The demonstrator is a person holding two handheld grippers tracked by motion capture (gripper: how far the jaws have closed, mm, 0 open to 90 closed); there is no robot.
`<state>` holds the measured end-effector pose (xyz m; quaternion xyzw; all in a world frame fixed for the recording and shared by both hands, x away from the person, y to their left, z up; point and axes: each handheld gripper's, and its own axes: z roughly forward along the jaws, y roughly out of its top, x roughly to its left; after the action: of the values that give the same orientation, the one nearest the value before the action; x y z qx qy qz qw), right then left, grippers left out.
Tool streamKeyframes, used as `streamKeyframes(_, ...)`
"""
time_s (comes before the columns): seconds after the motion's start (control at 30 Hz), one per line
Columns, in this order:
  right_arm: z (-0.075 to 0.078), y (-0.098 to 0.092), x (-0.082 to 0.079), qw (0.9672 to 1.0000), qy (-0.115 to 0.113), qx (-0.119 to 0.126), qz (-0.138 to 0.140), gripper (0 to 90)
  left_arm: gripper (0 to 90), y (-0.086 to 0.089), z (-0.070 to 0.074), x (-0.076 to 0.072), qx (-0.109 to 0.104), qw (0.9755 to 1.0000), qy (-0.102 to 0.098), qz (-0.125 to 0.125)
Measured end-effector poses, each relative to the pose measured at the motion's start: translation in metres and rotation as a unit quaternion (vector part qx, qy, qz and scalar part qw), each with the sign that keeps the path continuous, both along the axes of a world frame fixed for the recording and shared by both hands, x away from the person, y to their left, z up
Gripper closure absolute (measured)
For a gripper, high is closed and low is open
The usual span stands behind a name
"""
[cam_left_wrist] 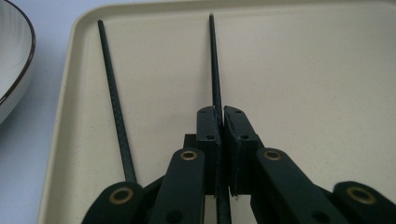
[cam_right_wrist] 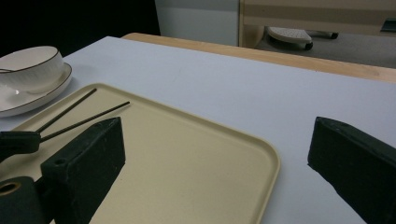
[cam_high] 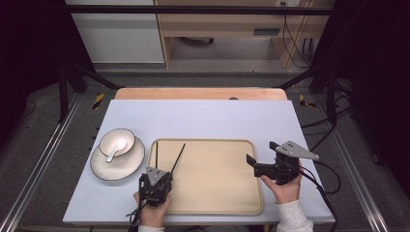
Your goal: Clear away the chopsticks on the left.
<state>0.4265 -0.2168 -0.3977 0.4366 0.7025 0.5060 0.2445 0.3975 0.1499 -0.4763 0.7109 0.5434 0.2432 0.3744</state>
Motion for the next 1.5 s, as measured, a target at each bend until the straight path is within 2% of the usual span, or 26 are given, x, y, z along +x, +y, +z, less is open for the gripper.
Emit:
streamKeyframes(0.17, 0.0, 0.0, 0.0, 1.0, -0.001, 0.001, 0.0, 4.2, 83.8, 0.0, 0.0, 0.0, 0.007, 1.0, 0.001, -0.007)
streamKeyframes(0.27, 0.001, -0.001, 0.0, 1.0, -0.002, 0.0, -0.001, 4.1, 80.9, 0.001, 0.001, 0.0, -0.001, 0.9999, -0.004, -0.012)
streamKeyframes(0.3, 0.001, -0.002, -0.001, 1.0, -0.003, 0.002, -0.001, 4.1, 78.4, 0.004, 0.003, 0.0, -0.014, 0.9996, -0.012, -0.021)
streamKeyframes(0.5, 0.002, -0.003, -0.001, 1.0, -0.004, 0.002, -0.003, 4.0, 72.4, 0.011, 0.013, 0.0, -0.024, 0.9983, -0.03, -0.045)
streamKeyframes(0.57, 0.003, -0.003, -0.001, 1.0, -0.004, 0.002, -0.003, 4.0, 71.3, 0.014, 0.019, 0.0, -0.032, 0.9974, -0.036, -0.054)
streamKeyframes(0.6, 0.003, -0.003, -0.001, 1.0, -0.006, 0.003, -0.004, 4.0, 68.6, 0.015, 0.024, 0.0, -0.034, 0.9962, -0.045, -0.067)
streamKeyframes(0.63, 0.003, -0.003, -0.001, 1.0, -0.006, 0.003, -0.004, 4.0, 67.2, 0.015, 0.024, 0.0, -0.034, 0.9962, -0.045, -0.067)
streamKeyframes(0.7, 0.003, -0.003, -0.002, 1.0, -0.005, 0.007, -0.004, 4.0, 65.2, 0.016, 0.03, 0.002, -0.039, 0.9946, -0.047, -0.084)
streamKeyframes(0.73, 0.004, -0.004, -0.002, 1.0, -0.006, 0.006, -0.004, 4.0, 60.5, 0.017, 0.032, 0.003, -0.039, 0.994, -0.046, -0.092)
streamKeyframes(0.8, 0.004, -0.004, -0.002, 0.9999, -0.007, 0.007, -0.005, 4.0, 59.4, 0.018, 0.036, 0.003, -0.042, 0.9929, -0.054, -0.097)
streamKeyframes(0.83, 0.004, -0.004, -0.002, 0.9999, -0.01, 0.01, -0.003, 4.0, 55.9, 0.02, 0.04, 0.004, -0.052, 0.9912, -0.056, -0.108)
streamKeyframes(0.97, 0.006, -0.006, -0.003, 0.9999, -0.01, 0.012, -0.004, 3.9, 50.9, 0.026, 0.046, 0.005, -0.042, 0.9899, -0.065, -0.119)
streamKeyframes(1.03, 0.007, -0.007, -0.004, 0.9998, -0.013, 0.014, -0.007, 3.9, 47.1, 0.033, 0.051, 0.006, -0.04, 0.9894, -0.069, -0.121)
streamKeyframes(1.07, 0.008, -0.008, -0.005, 0.9998, -0.015, 0.014, -0.008, 4.0, 45.2, 0.041, 0.055, 0.005, -0.036, 0.9898, -0.079, -0.113)
streamKeyframes(1.2, 0.01, -0.01, -0.006, 0.9997, -0.018, 0.017, -0.01, 3.9, 42.1, 0.054, 0.06, 0.003, -0.039, 0.9893, -0.088, -0.109)
streamKeyframes(1.3, 0.011, -0.012, -0.007, 0.9996, -0.02, 0.017, -0.012, 3.9, 37.6, 0.067, 0.063, 0.002, -0.022, 0.9891, -0.093, -0.112)
streamKeyframes(1.4, 0.012, -0.013, -0.007, 0.9996, -0.019, 0.017, -0.015, 3.7, 34.2, 0.081, 0.064, 0.0, -0.026, 0.9883, -0.099, -0.114)
streamKeyframes(1.5, 0.011, -0.013, -0.007, 0.9996, -0.019, 0.015, -0.017, 3.7, 30.1, 0.091, 0.063, 0.0, -0.032, 0.9882, -0.095, -0.116)
